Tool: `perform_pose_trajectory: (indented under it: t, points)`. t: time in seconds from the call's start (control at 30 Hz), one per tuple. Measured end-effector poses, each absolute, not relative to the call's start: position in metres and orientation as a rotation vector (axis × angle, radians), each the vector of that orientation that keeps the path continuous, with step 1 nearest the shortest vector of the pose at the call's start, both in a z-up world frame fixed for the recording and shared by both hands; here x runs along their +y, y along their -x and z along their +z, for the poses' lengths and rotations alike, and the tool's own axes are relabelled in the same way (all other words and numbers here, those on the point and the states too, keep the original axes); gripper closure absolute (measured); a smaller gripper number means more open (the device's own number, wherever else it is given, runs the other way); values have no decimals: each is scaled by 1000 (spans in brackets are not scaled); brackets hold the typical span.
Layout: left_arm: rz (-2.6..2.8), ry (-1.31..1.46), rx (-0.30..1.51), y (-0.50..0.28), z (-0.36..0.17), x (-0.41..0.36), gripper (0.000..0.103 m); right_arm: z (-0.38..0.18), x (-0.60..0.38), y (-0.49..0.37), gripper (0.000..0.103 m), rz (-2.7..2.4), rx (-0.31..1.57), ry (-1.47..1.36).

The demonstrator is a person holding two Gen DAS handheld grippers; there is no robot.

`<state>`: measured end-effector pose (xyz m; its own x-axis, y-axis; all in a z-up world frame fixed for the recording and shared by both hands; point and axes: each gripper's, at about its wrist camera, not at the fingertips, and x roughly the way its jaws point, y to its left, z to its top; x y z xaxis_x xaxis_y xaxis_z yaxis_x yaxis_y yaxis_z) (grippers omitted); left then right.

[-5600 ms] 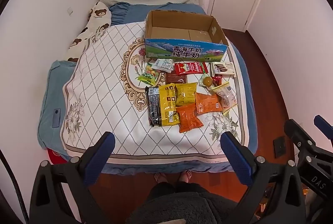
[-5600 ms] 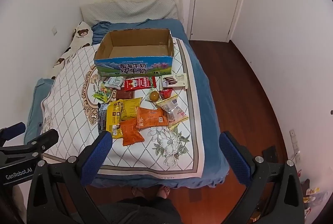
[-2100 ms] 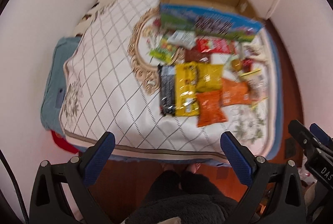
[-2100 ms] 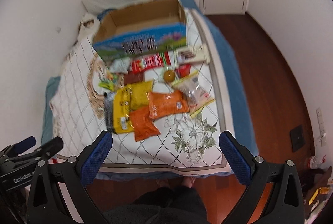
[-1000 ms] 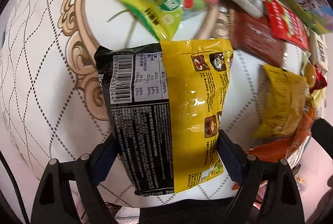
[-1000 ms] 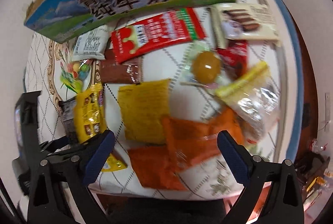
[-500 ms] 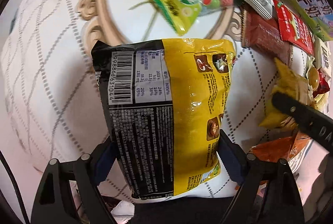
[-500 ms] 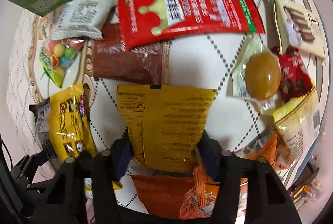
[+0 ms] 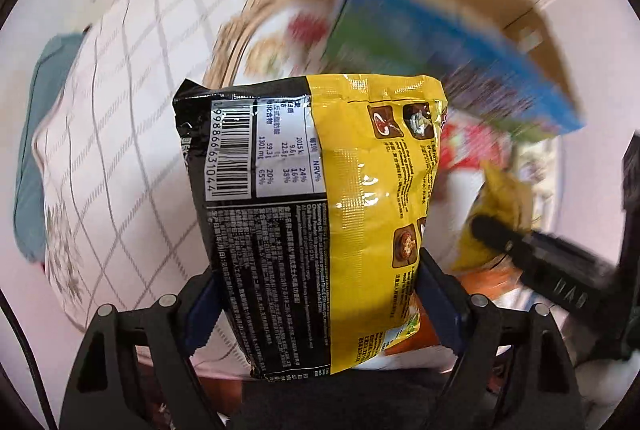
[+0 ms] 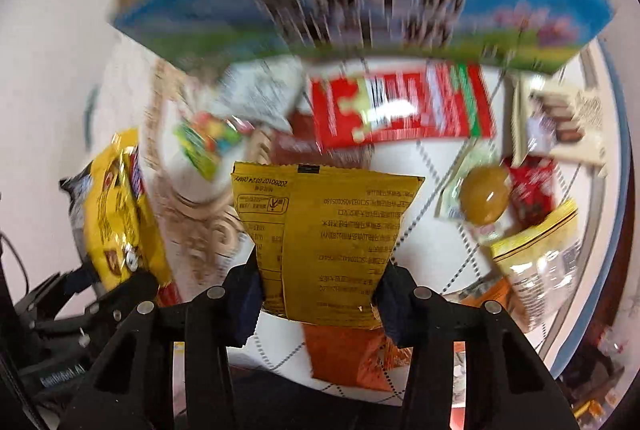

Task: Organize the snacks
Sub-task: 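Carry both packets into the cardboard box and open both tools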

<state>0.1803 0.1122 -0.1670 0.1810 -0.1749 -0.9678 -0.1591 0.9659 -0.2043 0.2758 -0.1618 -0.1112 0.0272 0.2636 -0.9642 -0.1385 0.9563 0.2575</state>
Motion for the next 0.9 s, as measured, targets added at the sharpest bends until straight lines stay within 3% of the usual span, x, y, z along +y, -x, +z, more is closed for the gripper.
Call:
perform_pose_trajectory:
  t: [0.2, 0.4, 0.67, 0.9]
  points:
    - [-140, 306, 1268, -257, -100, 87, 17, -31, -200, -302, 52, 345, 1371, -157]
    - [-182, 238, 1243, -355, -97, 48, 17, 3, -215, -360, 52, 316, 1262, -167]
    - [-173, 169, 1416, -482, -158, 14, 17, -28, -215, -467, 52, 246, 1269, -98]
    - [-193, 186, 1545, -518, -197, -8, 17, -79, -220, -527, 52, 254, 1369, -80]
